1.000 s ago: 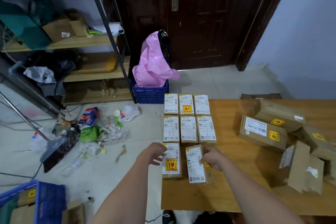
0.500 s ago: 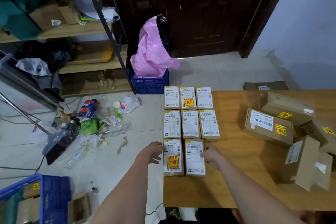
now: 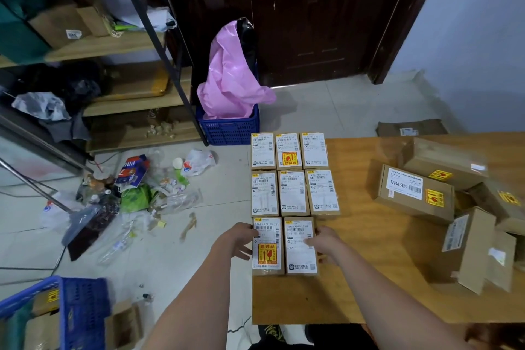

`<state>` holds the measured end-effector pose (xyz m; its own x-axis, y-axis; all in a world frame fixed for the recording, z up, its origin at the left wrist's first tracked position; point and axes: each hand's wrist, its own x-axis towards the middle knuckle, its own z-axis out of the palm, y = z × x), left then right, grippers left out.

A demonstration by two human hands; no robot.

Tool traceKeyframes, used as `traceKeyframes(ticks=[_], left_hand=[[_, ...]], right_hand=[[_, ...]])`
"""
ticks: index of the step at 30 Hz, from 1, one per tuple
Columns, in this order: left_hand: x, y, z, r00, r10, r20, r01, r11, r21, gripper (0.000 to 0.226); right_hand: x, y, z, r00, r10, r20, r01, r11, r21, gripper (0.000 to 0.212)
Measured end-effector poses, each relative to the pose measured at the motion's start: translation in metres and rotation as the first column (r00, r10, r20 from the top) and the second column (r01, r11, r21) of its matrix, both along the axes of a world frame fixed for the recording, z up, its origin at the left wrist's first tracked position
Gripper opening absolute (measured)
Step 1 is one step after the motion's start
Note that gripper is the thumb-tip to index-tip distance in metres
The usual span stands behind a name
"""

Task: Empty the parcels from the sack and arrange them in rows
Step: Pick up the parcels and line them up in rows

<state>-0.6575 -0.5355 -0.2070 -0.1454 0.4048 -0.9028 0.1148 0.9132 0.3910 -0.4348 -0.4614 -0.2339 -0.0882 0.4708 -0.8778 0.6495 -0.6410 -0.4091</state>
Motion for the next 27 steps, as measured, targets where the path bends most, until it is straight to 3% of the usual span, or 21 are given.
traceKeyframes(ticks=[7, 22, 27], left_hand=[[0.006, 0.001, 0.003, 0.996, 0.076, 0.040, -0.077, 0.997, 0.009, 0.028], [0.009, 0.003, 0.009, 0.999, 0.005, -0.035, -0.006, 1.000, -0.014, 0.024], [0.009, 0.012, 0.013, 0.970, -0.068, -0.235, 0.062, 0.997, -0.035, 0.040]], right_hand=[[-0.008, 0.001, 0.011, 0.986, 0.138, 0.093, -0.146, 0.986, 0.086, 0.035], [-0.007, 0.003, 0.009, 0.988, 0.132, 0.079, -0.138, 0.987, 0.084, 0.031], [-0.006, 0.008, 0.016, 0.987, 0.150, 0.064, -0.156, 0.983, 0.100, 0.036]])
